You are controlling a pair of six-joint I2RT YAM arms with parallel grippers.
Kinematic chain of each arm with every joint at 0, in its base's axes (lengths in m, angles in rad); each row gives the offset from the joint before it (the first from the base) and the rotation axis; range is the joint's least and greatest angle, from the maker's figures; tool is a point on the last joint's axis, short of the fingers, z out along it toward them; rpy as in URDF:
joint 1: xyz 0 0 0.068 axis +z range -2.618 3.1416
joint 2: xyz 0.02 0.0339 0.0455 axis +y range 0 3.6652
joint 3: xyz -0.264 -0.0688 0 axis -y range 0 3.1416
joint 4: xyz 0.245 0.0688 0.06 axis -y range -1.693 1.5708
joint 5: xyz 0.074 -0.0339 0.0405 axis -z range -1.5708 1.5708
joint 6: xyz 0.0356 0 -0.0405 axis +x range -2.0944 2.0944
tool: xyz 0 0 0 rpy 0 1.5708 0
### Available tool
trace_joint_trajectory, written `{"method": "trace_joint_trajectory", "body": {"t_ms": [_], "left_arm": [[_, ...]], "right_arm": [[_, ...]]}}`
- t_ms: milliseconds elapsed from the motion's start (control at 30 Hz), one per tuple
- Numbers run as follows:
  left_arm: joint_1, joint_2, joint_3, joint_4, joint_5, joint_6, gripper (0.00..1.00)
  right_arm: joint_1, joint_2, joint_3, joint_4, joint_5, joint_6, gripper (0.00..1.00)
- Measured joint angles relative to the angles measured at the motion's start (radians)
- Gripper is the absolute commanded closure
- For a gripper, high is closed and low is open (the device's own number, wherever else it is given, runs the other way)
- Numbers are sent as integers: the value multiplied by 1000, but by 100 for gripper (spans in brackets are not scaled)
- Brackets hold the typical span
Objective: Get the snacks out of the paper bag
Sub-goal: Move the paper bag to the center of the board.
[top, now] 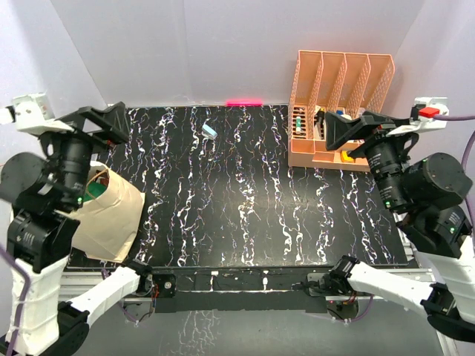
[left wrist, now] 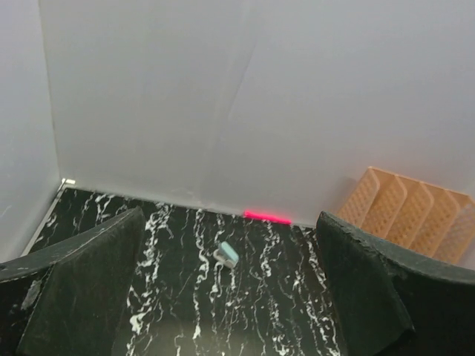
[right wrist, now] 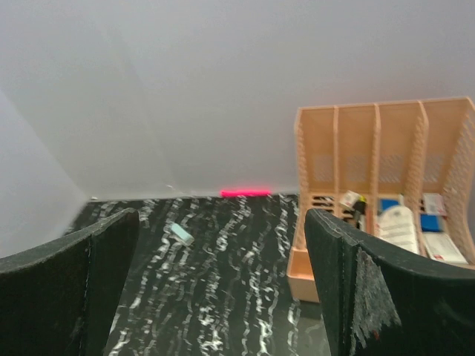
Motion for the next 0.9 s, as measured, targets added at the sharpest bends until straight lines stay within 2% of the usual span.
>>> {"method": "trace_joint_trajectory", "body": {"t_ms": [233, 500, 733, 900], "left_arm": [[156, 79, -48, -5, 86, -55, 2], [305, 127, -48, -6, 299, -108, 2], [374, 127, -37, -21, 429, -132, 2], [394, 126, -21, -72, 424, -116, 2]], "right_arm": [[-263, -7, -124, -59, -89, 68, 2], [-515, -13, -263, -119, -241, 151, 2], [-623, -24, -330, -170, -376, 205, 2], [-642, -33, -338, -173, -455, 227, 2]]}}
